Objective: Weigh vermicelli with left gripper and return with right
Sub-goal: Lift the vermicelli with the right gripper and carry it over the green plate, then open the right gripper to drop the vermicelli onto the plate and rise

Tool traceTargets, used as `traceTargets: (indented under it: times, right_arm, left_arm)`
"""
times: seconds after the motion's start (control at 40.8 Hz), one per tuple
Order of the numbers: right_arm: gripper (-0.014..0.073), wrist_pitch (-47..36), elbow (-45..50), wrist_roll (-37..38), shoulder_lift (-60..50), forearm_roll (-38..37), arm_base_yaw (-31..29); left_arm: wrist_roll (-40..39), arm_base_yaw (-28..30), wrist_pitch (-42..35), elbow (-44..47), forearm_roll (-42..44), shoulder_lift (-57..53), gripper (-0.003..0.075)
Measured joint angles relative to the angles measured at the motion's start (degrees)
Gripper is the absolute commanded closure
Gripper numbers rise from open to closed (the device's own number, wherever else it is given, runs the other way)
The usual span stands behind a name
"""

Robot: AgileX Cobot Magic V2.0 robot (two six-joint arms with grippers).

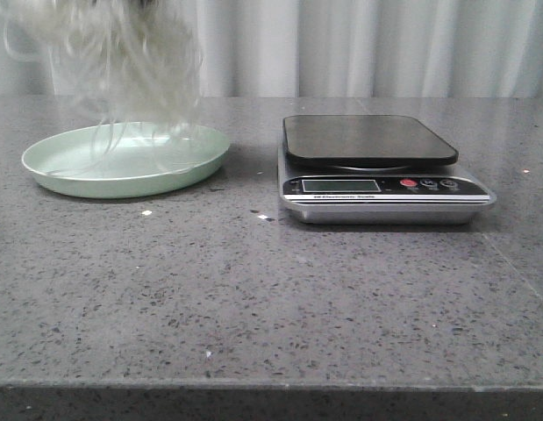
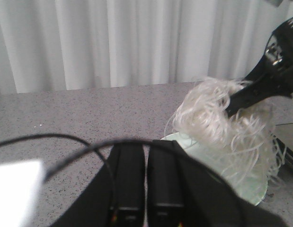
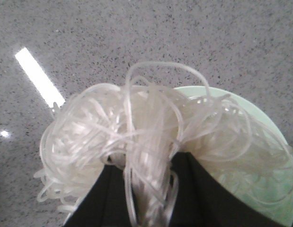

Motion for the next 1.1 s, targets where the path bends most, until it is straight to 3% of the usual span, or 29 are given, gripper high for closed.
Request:
traceTargets:
  times: [0.613,0.687,0.908,1.104]
  right_arm:
    - [0.0435,-1.71,0.00,-0.21,5.43,0.00,0.04]
    - [0.0387,-1.71,0.00,-0.21,5.43,0.00,0.04]
    - [0.0116,-1.14,0.00,-0.34,5.43,0.11,0.04]
    - [0.0085,-1.14,0.00,-0.34,5.43,0.22,0.04]
  left_arm:
    - [0.00,0.00,-0.92,0.00,0.00,0.00,0.0584]
    - [0.00,0.00,-1.05,0.00,0.00,0.00,0.0584]
    - [0.00,0.00,-1.05,0.00,0.00,0.00,0.0584]
    - [0.00,0.00,-1.05,0.00,0.00,0.00,0.0584]
